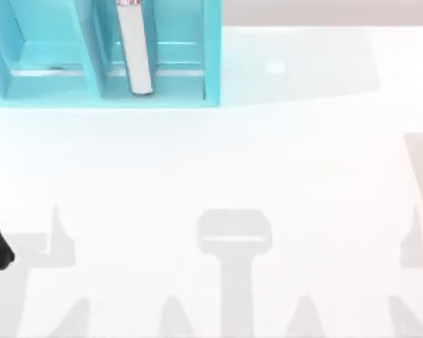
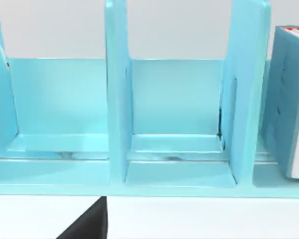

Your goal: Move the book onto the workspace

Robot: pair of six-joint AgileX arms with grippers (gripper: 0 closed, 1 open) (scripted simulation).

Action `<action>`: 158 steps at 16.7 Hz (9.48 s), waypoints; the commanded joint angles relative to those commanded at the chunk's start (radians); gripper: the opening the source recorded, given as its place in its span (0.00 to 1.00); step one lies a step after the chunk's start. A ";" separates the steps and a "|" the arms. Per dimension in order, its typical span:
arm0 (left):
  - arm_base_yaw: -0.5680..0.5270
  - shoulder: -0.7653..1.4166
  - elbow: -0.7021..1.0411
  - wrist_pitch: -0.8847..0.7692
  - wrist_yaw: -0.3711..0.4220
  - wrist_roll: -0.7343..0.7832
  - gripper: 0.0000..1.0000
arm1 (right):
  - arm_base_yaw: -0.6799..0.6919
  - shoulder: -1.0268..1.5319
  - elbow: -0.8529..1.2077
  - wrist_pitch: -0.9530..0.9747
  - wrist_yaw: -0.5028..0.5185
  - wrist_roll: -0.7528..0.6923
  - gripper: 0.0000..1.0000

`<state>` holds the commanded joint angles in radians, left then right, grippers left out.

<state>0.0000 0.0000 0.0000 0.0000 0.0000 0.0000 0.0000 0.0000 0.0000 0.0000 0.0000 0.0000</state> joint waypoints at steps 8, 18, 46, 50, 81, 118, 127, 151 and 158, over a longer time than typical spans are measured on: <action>-0.067 0.211 0.170 0.205 -0.079 -0.011 1.00 | 0.000 0.000 0.000 0.000 0.000 0.000 1.00; -0.281 1.267 0.582 0.841 -0.310 -0.021 1.00 | 0.000 0.000 0.000 0.000 0.000 0.000 1.00; -0.383 2.335 1.187 1.046 -0.308 -0.017 1.00 | 0.000 0.000 0.000 0.000 0.000 0.000 1.00; -0.367 2.373 1.263 1.006 -0.291 -0.016 1.00 | 0.000 0.000 0.000 0.000 0.000 0.000 1.00; -0.416 2.204 1.183 0.898 -0.335 -0.017 0.00 | 0.000 0.000 0.000 0.000 0.000 0.000 1.00; -1.013 1.681 1.004 -0.044 -0.911 -1.419 0.00 | 0.000 0.000 0.000 0.000 0.000 0.000 1.00; -1.270 1.941 1.185 -0.298 -1.176 -2.356 0.00 | 0.000 0.000 0.000 0.000 0.000 0.000 1.00; -1.364 2.062 1.250 -0.405 -1.286 -2.732 0.00 | 0.000 0.000 0.000 0.000 0.000 0.000 1.00; -1.364 2.106 1.222 -0.325 -1.284 -2.732 0.00 | 0.000 0.000 0.000 0.000 0.000 0.000 1.00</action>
<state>-1.3640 2.1057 1.2220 -0.3251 -1.2842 -2.7323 0.0000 0.0000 0.0000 0.0000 0.0000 0.0000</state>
